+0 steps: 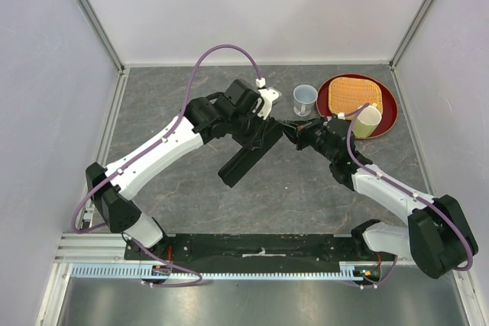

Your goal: Sort the hair-cutting tools

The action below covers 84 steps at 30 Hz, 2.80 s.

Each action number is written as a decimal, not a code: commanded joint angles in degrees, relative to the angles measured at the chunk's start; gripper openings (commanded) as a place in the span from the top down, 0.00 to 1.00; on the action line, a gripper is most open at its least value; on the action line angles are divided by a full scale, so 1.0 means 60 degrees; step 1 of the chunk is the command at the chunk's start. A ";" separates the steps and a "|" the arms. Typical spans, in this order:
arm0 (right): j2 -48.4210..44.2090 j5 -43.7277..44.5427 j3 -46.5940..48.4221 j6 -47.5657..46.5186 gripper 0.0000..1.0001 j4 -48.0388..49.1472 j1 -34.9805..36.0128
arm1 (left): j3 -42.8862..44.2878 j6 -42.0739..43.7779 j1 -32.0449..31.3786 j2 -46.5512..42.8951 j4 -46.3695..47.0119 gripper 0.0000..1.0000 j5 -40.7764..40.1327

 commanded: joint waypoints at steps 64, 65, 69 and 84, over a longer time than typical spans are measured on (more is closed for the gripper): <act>0.0813 0.0410 0.4433 -0.9947 0.09 -0.7700 -0.2363 | -0.1776 -0.0044 0.3848 0.2581 0.2409 0.38 -0.6108; 0.0784 0.0439 0.4447 -0.9962 0.08 -0.7743 -0.2392 | -0.1790 -0.0089 0.3848 0.2463 0.2438 0.31 -0.6005; 0.0755 0.0453 0.4535 -1.0458 0.03 -0.7919 -0.2407 | -0.1688 -0.0089 0.3848 0.1585 0.2350 0.00 -0.5492; -0.0124 0.2461 0.6394 -1.2085 0.02 -1.0731 -0.2582 | -0.2024 -0.0997 0.4316 -0.2180 0.1545 0.00 -0.0979</act>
